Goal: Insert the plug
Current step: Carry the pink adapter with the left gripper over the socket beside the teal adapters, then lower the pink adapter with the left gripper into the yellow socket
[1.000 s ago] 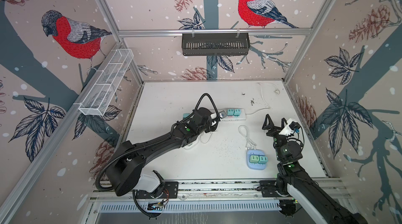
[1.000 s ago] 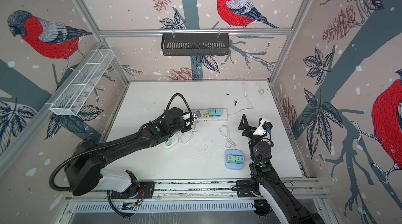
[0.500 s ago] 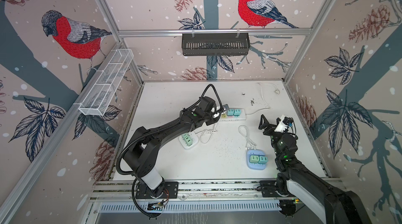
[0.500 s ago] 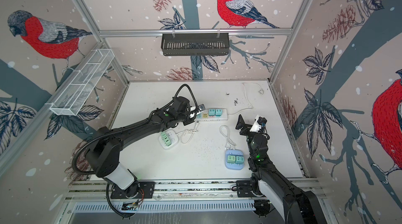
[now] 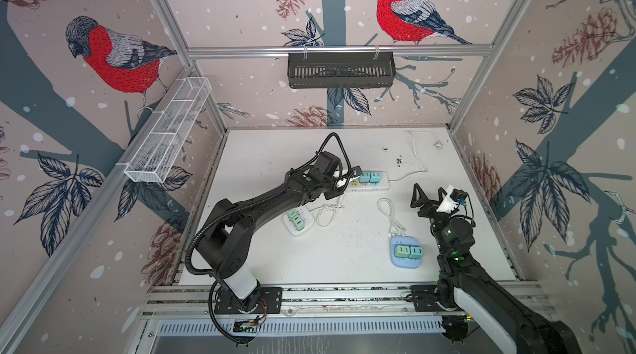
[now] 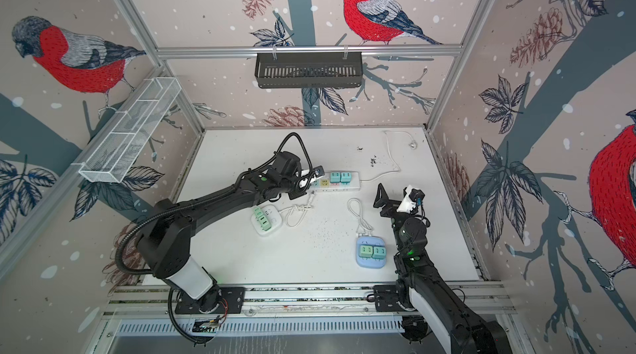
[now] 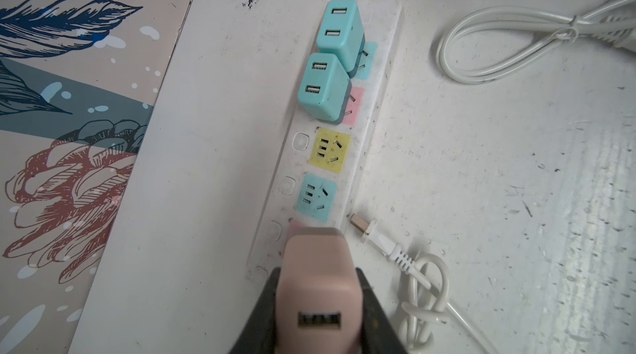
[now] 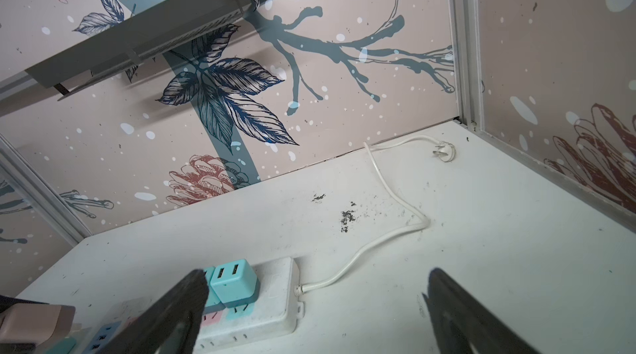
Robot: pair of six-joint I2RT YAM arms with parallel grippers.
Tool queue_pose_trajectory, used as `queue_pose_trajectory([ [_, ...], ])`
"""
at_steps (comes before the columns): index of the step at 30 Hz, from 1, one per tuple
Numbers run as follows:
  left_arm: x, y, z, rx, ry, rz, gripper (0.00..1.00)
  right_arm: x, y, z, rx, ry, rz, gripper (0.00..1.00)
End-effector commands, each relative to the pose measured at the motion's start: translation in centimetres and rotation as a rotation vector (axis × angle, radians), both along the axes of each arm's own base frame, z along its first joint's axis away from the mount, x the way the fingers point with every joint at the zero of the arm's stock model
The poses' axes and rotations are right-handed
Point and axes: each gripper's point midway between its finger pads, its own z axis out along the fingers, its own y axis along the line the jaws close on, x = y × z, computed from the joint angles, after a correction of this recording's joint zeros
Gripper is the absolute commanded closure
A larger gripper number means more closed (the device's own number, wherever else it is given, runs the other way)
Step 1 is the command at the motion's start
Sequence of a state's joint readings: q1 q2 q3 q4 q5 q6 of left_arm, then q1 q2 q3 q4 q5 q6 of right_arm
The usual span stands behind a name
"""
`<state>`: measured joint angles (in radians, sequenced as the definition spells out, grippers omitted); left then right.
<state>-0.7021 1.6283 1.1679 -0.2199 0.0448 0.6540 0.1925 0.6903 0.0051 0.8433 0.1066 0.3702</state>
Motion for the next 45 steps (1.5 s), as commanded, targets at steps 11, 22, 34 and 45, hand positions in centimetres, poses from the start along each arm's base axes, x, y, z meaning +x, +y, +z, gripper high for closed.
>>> queue_pose_trajectory([
  [11,0.4,-0.3,-0.2,0.079,-0.026,-0.114,1.00,-0.4,-0.9,-0.3,0.031,-0.012,-0.043,0.00],
  [22,3.4,-2.0,-3.0,0.133,0.107,-0.146,1.00,1.3,1.0,-0.6,-0.015,0.035,0.032,0.00],
  [34,5.4,-5.1,-5.2,0.132,0.164,-0.234,1.00,1.4,2.1,-0.8,-0.047,0.048,0.065,0.00],
  [45,5.3,-6.1,-6.8,0.141,0.255,-0.277,1.00,1.3,2.3,-0.7,-0.053,0.044,0.070,0.00],
])
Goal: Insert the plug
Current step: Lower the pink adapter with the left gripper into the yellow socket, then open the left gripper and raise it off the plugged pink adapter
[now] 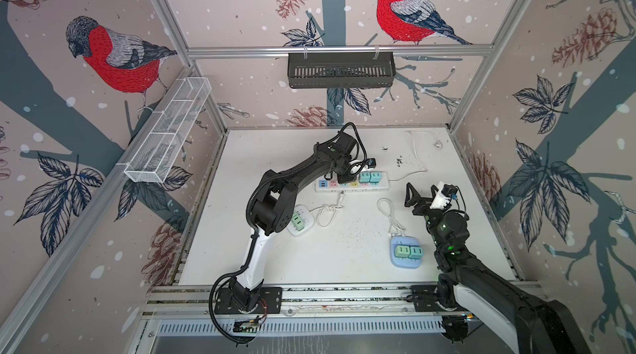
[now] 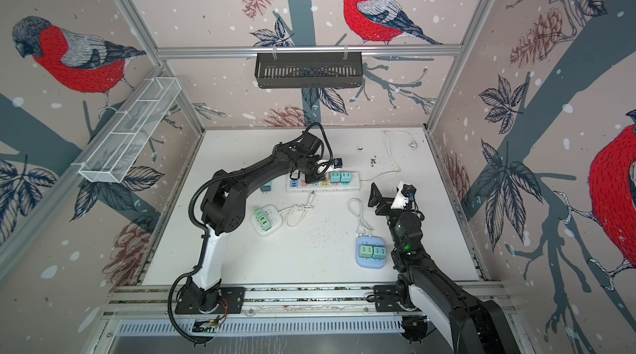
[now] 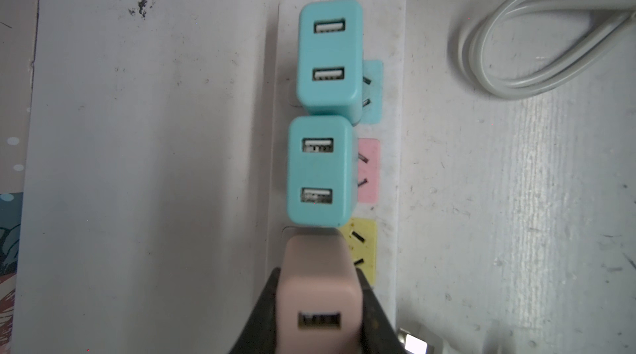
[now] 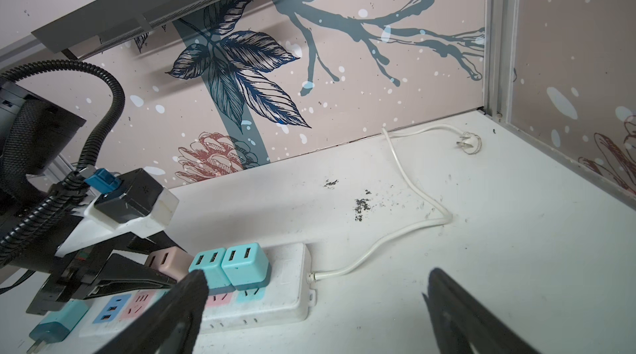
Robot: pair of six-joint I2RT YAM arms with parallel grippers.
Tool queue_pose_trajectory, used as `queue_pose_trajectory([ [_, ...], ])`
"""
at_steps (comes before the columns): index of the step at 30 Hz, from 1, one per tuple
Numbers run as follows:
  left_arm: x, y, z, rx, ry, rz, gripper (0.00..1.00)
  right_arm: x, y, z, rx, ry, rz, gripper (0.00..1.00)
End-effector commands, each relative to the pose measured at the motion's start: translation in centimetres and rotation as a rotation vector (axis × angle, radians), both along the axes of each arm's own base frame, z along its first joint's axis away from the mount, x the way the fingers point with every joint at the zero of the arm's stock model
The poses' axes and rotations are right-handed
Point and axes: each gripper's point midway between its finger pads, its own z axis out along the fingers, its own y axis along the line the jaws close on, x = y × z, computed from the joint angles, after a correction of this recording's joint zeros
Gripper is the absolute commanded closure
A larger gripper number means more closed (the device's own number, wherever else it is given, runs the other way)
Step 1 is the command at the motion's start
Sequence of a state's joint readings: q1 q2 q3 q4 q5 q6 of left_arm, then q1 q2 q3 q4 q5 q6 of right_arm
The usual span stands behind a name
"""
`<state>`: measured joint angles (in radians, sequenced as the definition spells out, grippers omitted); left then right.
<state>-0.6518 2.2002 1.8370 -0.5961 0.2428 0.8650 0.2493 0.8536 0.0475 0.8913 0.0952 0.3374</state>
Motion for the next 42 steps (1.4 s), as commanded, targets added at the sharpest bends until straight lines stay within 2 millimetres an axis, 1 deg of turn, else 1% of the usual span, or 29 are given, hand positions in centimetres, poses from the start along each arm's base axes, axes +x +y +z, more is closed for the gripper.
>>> queue_pose_trajectory([
  [1,-1.3,0.1,-0.5,0.009,0.051,-0.043,1.00,0.0,0.2,0.7,-0.004,-0.024,0.004,0.00],
  [6,-1.6,-0.1,-1.0,0.005,0.059,-0.073,1.00,0.0,0.2,0.6,-0.005,-0.023,0.004,0.00],
  [19,-1.0,-0.1,-1.9,0.002,0.090,-0.064,1.00,0.0,0.3,0.7,-0.010,-0.025,0.005,0.00],
  [22,-0.5,0.0,-2.1,-0.007,0.114,-0.054,1.00,0.0,0.3,0.6,-0.010,-0.022,0.005,0.00],
  [28,0.4,0.5,-3.3,0.021,0.174,-0.031,1.00,0.0,0.3,0.7,-0.008,-0.023,0.004,0.00],
  [32,0.6,0.6,-4.2,0.034,0.205,-0.024,1.00,0.0,0.3,0.6,-0.010,-0.022,0.005,0.00],
  [34,0.5,0.8,-4.6,0.048,0.226,-0.012,1.00,0.0,0.3,0.7,-0.010,-0.025,0.006,0.00],
  [37,-0.5,0.9,-4.4,0.061,0.279,-0.016,1.00,0.0,0.3,0.7,-0.010,-0.023,0.004,0.00],
  [42,-2.1,0.7,-3.5,0.068,0.308,0.006,1.00,-0.1,0.3,0.7,-0.009,-0.025,0.004,0.00],
])
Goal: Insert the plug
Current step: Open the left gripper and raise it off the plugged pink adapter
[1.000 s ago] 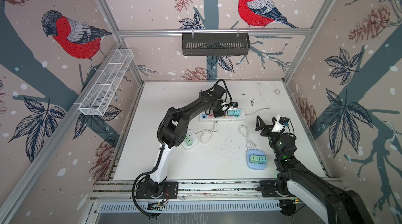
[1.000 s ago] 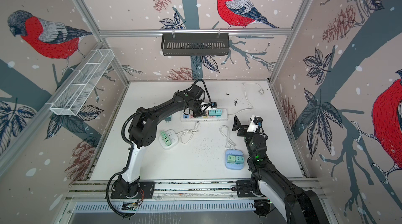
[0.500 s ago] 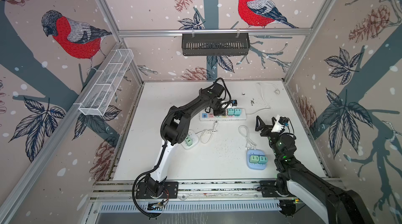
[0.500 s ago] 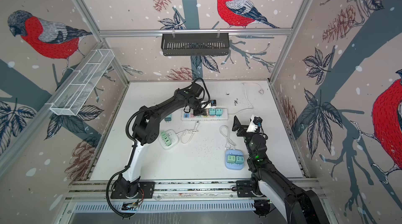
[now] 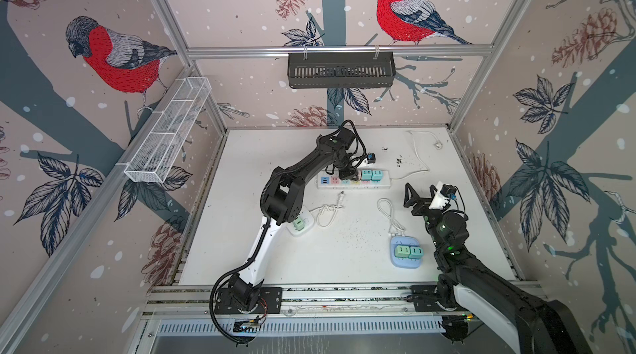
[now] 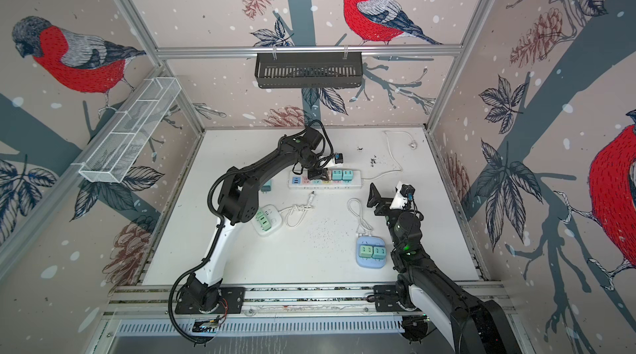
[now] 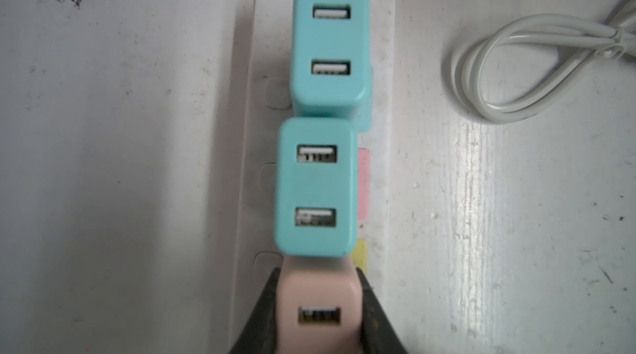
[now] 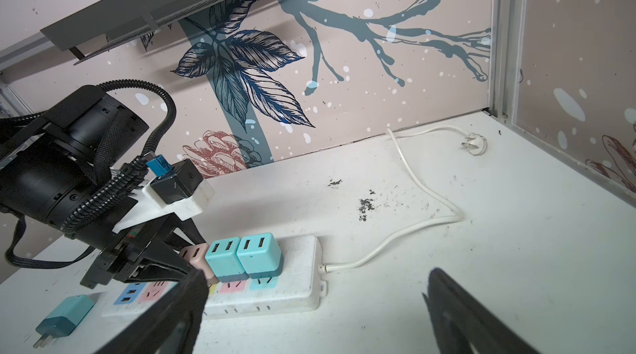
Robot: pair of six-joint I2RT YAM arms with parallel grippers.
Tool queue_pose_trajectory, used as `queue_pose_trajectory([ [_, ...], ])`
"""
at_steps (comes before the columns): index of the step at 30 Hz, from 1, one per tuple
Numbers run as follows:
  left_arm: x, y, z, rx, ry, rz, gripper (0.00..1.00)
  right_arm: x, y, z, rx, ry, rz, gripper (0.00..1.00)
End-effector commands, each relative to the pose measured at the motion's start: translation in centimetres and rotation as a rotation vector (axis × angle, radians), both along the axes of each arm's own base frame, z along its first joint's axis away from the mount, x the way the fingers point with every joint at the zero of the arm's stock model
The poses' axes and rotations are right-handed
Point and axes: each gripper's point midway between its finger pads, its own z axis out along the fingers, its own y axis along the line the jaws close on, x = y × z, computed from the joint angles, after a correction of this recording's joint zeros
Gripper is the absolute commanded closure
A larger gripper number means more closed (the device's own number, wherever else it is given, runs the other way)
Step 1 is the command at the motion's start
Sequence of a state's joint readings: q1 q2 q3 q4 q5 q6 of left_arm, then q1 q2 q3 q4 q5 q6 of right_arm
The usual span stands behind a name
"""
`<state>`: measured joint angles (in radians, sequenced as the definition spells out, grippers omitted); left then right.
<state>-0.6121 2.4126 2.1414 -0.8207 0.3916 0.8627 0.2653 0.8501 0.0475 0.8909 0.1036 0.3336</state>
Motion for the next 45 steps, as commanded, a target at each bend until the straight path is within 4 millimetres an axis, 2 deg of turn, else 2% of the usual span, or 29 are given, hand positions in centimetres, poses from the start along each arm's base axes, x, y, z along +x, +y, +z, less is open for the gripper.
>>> queue_pose_trajectory([
  [1,-3.4,1.6,-1.1,0.100,0.119,0.021,1.00,0.0,-0.1,0.6,-0.006,-0.021,-0.005,0.00],
  [7,-4.7,1.2,-0.2,0.070,0.101,0.017,1.00,0.0,0.0,0.5,-0.010,-0.020,-0.002,0.00],
  [17,-3.0,1.4,-2.1,0.085,0.127,0.045,1.00,-0.1,0.0,0.6,-0.011,-0.024,-0.003,0.00],
  [19,-2.6,1.5,-2.0,0.082,0.112,0.053,0.85,-0.1,0.0,0.5,-0.011,-0.020,-0.004,0.00],
  [22,-2.3,1.4,-1.1,0.051,0.083,0.052,0.76,-0.1,0.1,0.5,-0.011,-0.021,-0.003,0.00],
  [24,-2.2,1.2,0.0,0.025,0.056,0.049,0.66,-0.1,0.1,0.5,-0.012,-0.021,-0.002,0.00],
  [25,-2.1,1.1,0.6,0.011,0.041,0.049,0.05,-0.1,0.1,0.6,-0.013,-0.023,0.000,0.00],
  [26,-2.0,1.1,1.3,-0.002,0.027,0.049,0.02,-0.1,0.1,0.6,-0.014,-0.023,0.001,0.00],
  [30,-1.9,0.6,4.4,-0.063,-0.028,0.044,0.02,-0.1,0.1,0.6,-0.013,-0.024,-0.001,0.00],
  [33,-2.0,0.4,7.5,-0.135,-0.080,0.057,0.02,-0.1,0.0,0.6,-0.011,-0.025,-0.006,0.00],
  [37,-3.1,0.8,12.1,-0.263,-0.175,0.085,0.02,-0.2,-1.0,0.8,0.009,-0.025,-0.059,0.00],
  [42,-5.4,3.5,18.8,-0.497,-0.365,0.217,0.02,-0.6,-2.2,0.6,0.039,-0.028,-0.122,0.00],
  [45,-6.5,7.1,21.9,-0.651,-0.461,0.403,0.01,-0.6,-4.0,-0.1,0.106,0.009,-0.226,0.00],
])
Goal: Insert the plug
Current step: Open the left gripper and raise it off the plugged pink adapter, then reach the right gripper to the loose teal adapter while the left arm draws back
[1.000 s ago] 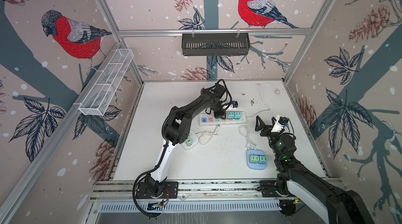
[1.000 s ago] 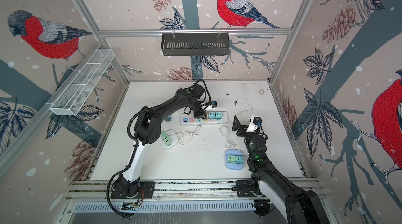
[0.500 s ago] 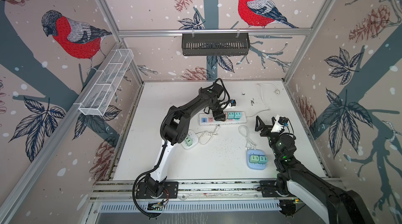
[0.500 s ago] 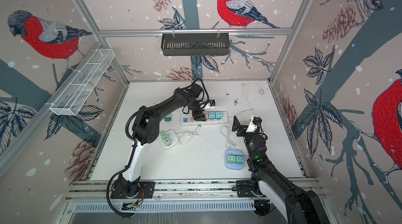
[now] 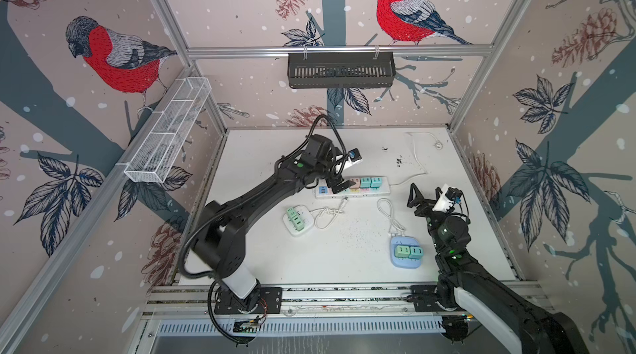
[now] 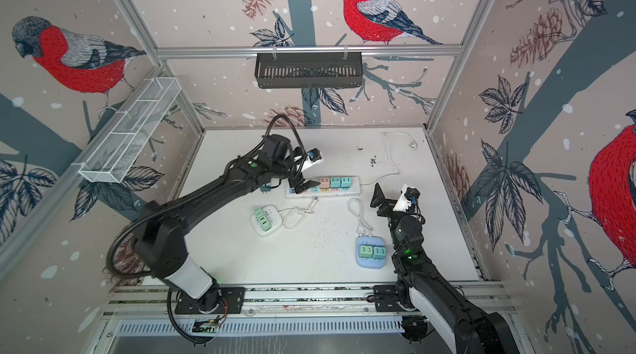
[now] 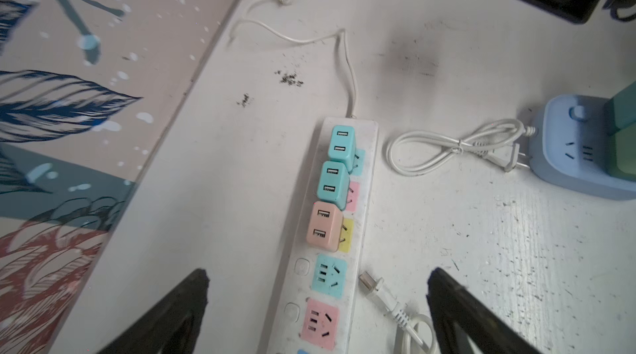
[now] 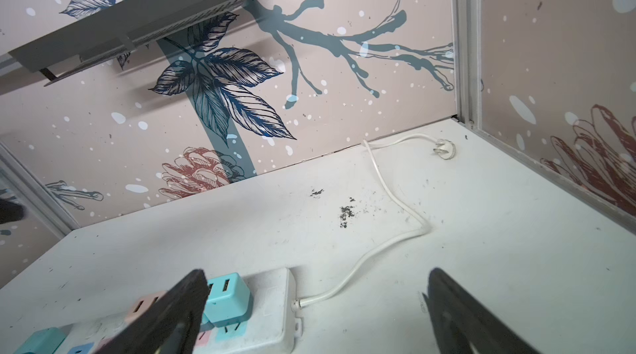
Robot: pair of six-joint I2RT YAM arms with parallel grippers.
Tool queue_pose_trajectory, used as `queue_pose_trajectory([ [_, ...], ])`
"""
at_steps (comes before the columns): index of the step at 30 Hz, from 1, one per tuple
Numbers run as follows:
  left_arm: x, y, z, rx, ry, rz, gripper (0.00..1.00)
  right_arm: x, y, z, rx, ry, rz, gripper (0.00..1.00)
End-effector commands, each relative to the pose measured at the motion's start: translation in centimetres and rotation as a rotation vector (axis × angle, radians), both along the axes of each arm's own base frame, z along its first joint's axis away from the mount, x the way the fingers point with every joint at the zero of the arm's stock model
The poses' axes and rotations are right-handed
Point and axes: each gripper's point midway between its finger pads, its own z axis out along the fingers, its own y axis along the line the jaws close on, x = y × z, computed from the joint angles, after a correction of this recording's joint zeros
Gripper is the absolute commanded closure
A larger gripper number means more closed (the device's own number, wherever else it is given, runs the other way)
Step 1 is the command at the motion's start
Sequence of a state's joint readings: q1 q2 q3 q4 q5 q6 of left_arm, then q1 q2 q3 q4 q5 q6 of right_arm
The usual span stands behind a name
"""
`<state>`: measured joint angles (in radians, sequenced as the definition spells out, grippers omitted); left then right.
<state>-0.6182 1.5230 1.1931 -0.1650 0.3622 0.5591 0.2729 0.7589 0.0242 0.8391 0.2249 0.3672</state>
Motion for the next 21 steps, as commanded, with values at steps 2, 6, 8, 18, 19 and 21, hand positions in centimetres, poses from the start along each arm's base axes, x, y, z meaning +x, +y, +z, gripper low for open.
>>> queue_pose_trajectory([
  [2,1.3,3.9,6.8,-0.366,-0.186,0.292,0.02,0.3,-3.0,-1.0,0.100,0.065,-0.180,0.00],
  [6,1.0,8.9,5.7,-0.465,-0.209,0.522,0.01,0.8,-2.6,-1.0,0.084,0.074,-0.163,0.00],
  [8,1.7,11.8,4.2,-0.471,-0.167,0.684,0.01,1.0,-2.6,-1.2,0.076,0.092,-0.169,0.00],
  [18,0.3,24.3,-3.4,-0.641,-0.125,1.157,0.01,2.1,-0.7,-0.2,0.057,0.138,-0.083,0.01],
  [19,-0.2,26.2,-4.1,-0.663,-0.149,1.249,0.01,2.3,-0.3,0.2,0.065,0.149,-0.070,0.02],
  [21,-0.8,30.1,-4.7,-0.722,-0.191,1.461,0.02,2.8,1.2,1.0,0.077,0.166,-0.025,0.05],
])
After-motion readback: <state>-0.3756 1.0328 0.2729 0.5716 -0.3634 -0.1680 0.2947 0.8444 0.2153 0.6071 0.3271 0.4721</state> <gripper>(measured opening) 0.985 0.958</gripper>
